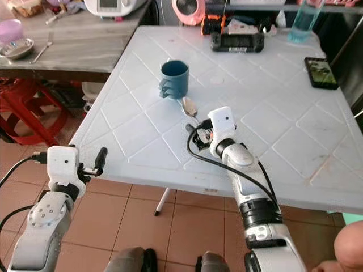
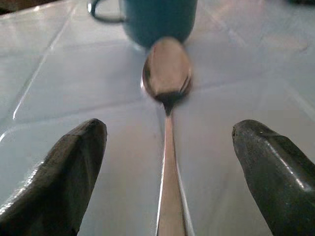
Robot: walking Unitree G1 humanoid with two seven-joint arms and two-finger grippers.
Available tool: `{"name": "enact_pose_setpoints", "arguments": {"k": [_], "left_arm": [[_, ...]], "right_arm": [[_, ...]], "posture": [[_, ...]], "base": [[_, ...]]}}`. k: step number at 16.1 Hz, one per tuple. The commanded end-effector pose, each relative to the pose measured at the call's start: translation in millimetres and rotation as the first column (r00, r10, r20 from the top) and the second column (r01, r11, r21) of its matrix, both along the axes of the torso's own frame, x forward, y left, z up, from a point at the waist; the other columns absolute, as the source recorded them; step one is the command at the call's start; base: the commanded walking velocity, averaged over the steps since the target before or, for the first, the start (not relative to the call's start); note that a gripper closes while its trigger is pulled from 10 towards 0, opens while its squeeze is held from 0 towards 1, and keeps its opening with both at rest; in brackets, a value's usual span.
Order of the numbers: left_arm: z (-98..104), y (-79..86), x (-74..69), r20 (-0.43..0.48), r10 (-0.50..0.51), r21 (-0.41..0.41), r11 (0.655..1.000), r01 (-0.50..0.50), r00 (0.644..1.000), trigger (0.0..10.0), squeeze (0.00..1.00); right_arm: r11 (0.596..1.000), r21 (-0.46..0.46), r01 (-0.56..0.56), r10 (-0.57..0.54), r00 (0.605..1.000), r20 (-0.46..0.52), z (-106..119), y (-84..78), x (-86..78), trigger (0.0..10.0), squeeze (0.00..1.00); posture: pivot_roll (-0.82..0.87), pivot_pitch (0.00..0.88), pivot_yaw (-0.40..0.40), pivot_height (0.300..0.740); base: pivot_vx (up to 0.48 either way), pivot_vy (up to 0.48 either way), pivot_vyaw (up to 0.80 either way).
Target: Setting the table
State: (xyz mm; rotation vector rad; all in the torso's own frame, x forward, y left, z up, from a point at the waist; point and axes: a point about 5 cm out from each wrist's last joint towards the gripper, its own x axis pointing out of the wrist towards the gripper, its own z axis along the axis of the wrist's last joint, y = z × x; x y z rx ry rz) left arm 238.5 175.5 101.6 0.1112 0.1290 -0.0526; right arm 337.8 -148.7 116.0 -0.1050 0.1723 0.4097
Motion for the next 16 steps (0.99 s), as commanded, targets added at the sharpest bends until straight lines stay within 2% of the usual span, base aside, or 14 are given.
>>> {"name": "enact_pose_setpoints", "arguments": {"k": [1,4,6,8,9,10,11,12,13,16], "left_arm": [[2.1,3.2,-2.1,-0.006,0.004,0.014,1.000,-0.004,1.000,10.0,0.00],[3.5,5.1,-3.2,-0.013,0.009,0.020,1.000,-0.009,1.000,10.0,0.00],[4.3,6.4,-4.0,-0.017,0.014,0.024,1.000,-0.013,1.000,10.0,0.00],[4.9,6.4,-3.9,-0.016,0.014,0.026,1.000,-0.013,1.000,10.0,0.00],[5.7,6.7,-3.4,-0.015,0.016,0.027,0.999,-0.016,1.000,10.0,0.00],[6.2,6.8,-3.3,-0.015,0.018,0.028,0.999,-0.017,1.000,10.0,0.00],[6.4,7.2,-3.1,-0.014,0.019,0.029,0.999,-0.019,1.000,10.0,0.00],[6.5,7.2,-3.0,-0.014,0.019,0.029,0.999,-0.019,1.000,10.0,0.00],[6.5,7.1,-2.9,-0.014,0.019,0.030,0.999,-0.019,1.000,10.0,0.00],[6.9,7.1,-2.6,-0.013,0.023,0.029,0.999,-0.023,1.000,10.0,0.00]], "right_arm": [[0.999,0.007,-0.042,0.042,0.999,-0.006,3.6,2.4,3.6,10.0,0.00],[0.995,-0.004,-0.103,0.103,0.994,-0.023,7.7,6.1,10.1,10.0,0.00],[0.994,-0.007,-0.108,0.108,0.994,-0.010,16.3,5.2,20.8,10.0,0.00],[0.994,0.024,-0.106,0.107,0.994,-0.030,15.9,3.8,24.7,9.8,0.00],[0.991,0.041,-0.128,0.130,0.990,-0.048,13.2,4.5,25.1,6.6,0.00],[0.987,0.070,-0.147,0.150,0.987,-0.055,12.0,5.8,24.8,2.2,0.00],[0.985,0.095,-0.143,0.151,0.986,-0.073,9.8,5.9,25.0,1.4,0.00],[0.983,0.115,-0.146,0.155,0.985,-0.080,8.7,6.7,24.9,0.0,0.00],[0.978,0.144,-0.148,0.163,0.982,-0.100,4.9,7.9,24.0,0.0,0.00],[0.972,0.158,-0.177,0.198,0.972,-0.129,-3.6,7.8,22.2,0.0,0.00]], "posture": [[0.08,0.142,0.087,0.740],[0.09,0.147,0.086,0.740],[0.09,0.147,0.087,0.740],[0.10,0.146,0.086,0.740],[0.10,0.144,0.086,0.740],[0.11,0.143,0.085,0.740],[0.11,0.142,0.085,0.740],[0.11,0.142,0.085,0.740],[0.11,0.139,0.084,0.740],[0.11,0.135,0.082,0.740]], "base": [[0.000,0.000,0.00],[0.000,0.000,0.00],[0.000,0.000,0.00],[0.000,0.000,0.00],[0.000,0.000,0.00],[0.000,0.000,0.00],[0.000,0.000,0.00],[0.000,0.000,0.00],[0.000,0.000,0.00],[0.000,0.000,0.00]]}}
